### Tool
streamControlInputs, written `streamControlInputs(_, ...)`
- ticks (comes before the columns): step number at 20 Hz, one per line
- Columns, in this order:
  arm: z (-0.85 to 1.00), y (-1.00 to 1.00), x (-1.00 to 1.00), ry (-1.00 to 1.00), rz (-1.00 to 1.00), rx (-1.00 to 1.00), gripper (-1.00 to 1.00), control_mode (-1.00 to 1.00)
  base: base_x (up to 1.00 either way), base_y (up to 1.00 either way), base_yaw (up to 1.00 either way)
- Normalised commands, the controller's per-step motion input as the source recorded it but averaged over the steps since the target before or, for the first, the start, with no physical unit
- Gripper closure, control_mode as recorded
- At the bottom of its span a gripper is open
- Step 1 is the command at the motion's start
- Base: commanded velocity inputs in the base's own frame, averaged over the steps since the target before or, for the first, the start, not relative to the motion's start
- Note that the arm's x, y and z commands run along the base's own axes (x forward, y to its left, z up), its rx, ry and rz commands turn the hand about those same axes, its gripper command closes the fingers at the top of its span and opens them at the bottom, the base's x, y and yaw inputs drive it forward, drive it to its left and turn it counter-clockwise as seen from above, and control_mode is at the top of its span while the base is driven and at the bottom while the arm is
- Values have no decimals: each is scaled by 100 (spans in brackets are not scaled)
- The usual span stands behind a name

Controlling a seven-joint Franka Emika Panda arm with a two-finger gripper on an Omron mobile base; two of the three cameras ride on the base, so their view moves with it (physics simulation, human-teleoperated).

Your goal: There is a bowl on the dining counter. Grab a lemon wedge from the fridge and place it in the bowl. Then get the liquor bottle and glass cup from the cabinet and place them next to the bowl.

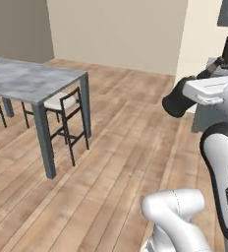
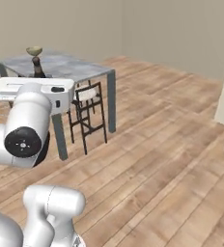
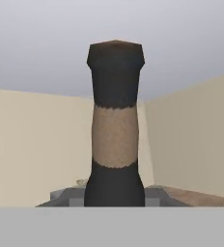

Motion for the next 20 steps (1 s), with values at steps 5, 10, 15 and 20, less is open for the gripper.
streamControlInputs(5, 0, 0, 0, 0, 0, 0, 100, 100, 29, 55, 60)
streamControlInputs(10, 0, 0, 0, 0, 0, 0, 100, 100, 57, 32, 58)
streamControlInputs(15, 0, 0, 0, 0, 0, 0, 100, 100, 100, 2, 41)
streamControlInputs(20, 0, 0, 0, 0, 0, 0, 100, 100, 100, 19, 15)
